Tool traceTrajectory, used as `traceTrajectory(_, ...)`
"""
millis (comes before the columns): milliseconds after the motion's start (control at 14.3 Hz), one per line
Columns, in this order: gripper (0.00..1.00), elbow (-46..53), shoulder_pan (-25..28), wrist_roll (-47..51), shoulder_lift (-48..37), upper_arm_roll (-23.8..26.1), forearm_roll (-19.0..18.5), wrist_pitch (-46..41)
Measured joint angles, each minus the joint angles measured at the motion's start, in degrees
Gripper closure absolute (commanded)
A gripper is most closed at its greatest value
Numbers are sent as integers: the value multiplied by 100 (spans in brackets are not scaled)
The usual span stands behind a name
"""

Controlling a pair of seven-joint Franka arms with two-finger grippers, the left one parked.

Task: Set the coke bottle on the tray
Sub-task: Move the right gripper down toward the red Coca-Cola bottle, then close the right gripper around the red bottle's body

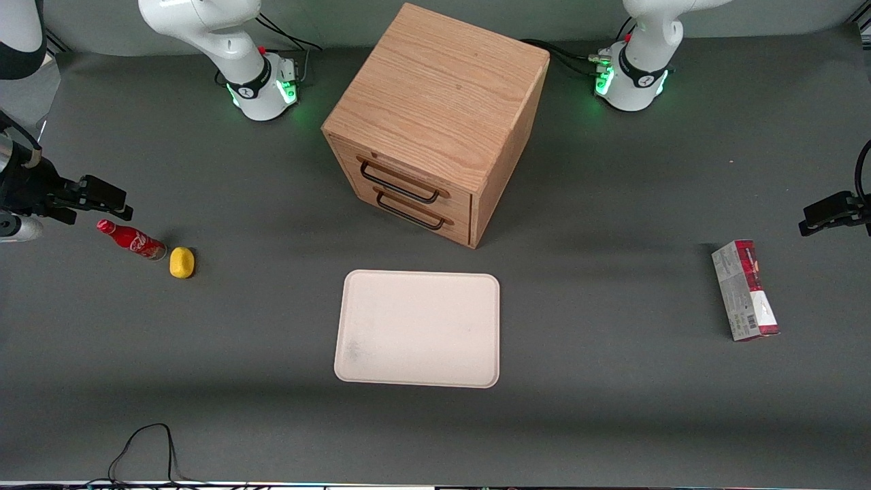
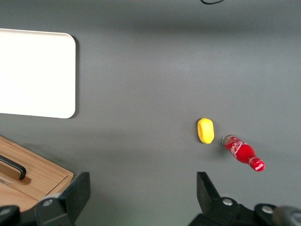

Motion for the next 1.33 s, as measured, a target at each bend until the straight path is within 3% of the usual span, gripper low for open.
traceTrajectory(419, 0, -131, -73, 7, 7, -24, -88, -83)
traceTrajectory(628, 0, -771, -109, -230, 8, -435, -228, 140)
traceTrajectory(1047, 0, -2961, -203, -1899, 2, -1792, -228, 2824)
traceTrajectory(1326, 0, -4024, -237, -2305, 31, -2025, -84, 4115)
